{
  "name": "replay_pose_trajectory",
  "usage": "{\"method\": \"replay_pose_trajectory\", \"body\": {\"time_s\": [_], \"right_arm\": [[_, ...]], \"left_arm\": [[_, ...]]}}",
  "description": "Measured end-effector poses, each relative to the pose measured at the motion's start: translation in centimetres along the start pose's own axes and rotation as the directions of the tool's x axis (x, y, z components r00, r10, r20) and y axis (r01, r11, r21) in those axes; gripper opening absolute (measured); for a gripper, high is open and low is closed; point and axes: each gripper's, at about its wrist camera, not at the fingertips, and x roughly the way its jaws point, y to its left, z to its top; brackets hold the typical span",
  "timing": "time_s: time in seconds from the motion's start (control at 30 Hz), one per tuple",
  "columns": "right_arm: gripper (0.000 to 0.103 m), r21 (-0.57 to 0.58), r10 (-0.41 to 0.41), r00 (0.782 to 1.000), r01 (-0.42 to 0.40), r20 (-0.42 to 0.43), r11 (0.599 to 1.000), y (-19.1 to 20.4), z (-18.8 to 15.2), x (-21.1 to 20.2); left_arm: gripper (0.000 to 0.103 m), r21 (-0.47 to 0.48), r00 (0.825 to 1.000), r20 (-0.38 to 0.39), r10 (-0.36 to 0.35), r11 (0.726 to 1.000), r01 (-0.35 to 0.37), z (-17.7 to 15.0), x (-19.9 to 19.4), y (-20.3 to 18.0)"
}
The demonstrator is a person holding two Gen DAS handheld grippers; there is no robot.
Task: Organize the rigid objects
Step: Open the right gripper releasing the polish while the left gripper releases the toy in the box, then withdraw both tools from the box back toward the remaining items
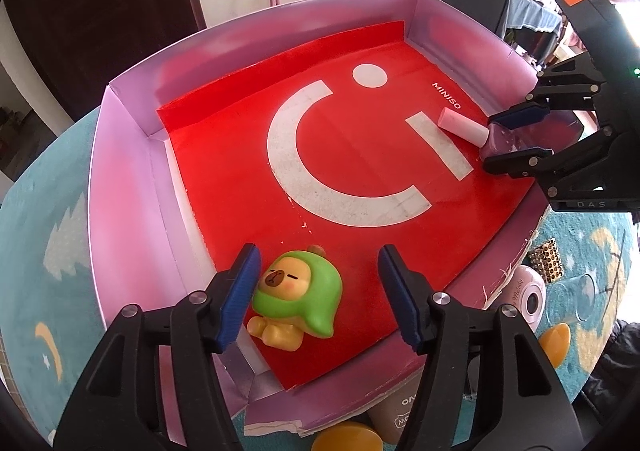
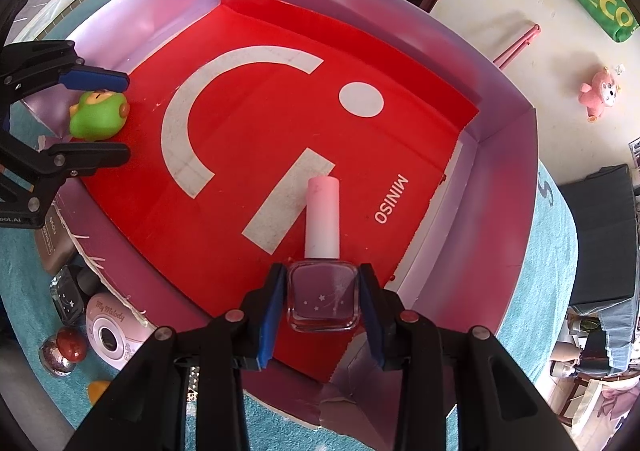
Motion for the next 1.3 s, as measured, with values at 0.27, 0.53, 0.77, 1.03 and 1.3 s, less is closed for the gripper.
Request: {"method": "replay_pose_trajectory", "body": {"time_s": [0.27, 0.53, 0.77, 1.03, 1.3], "right_arm": [[0.045, 0.003, 0.007, 1.000, -0.007, -0.006, 1.000, 0.1, -0.1, 0.0], [0.057, 0.018, 0.012, 1.000, -0.012, 0.007, 1.000, 0.6, -0.4, -0.7], [0.068, 0.085, 0.017, 0.996, -0.025, 0.089, 0.996, -0.6, -1.4, -3.9], [0.084, 0.139, 0.007, 0.971, -0.042, 0.241, 0.989, -0.5, -3.0, -9.4], [0.097, 0.189, -0.029, 0.902, -0.058, 0.430, 0.980, 1.2, -6.1, -15.5]], "left_arm": [[0.069, 0.016, 0.999, 0.030, 0.012, 1.000, -0.013, -0.3, -0.8, -0.6], [0.077, -0.009, 0.995, 0.098, 0.030, 1.000, -0.030, -0.5, -2.5, -0.7], [0.078, -0.033, 0.984, 0.173, 0.044, 0.999, -0.039, -0.9, -4.9, -1.0], [0.084, -0.106, 0.951, 0.304, 0.052, 0.994, -0.020, -2.5, -9.6, -1.8], [0.095, -0.141, 0.875, 0.468, 0.126, 0.988, -0.067, -6.1, -15.4, -4.1]]}}
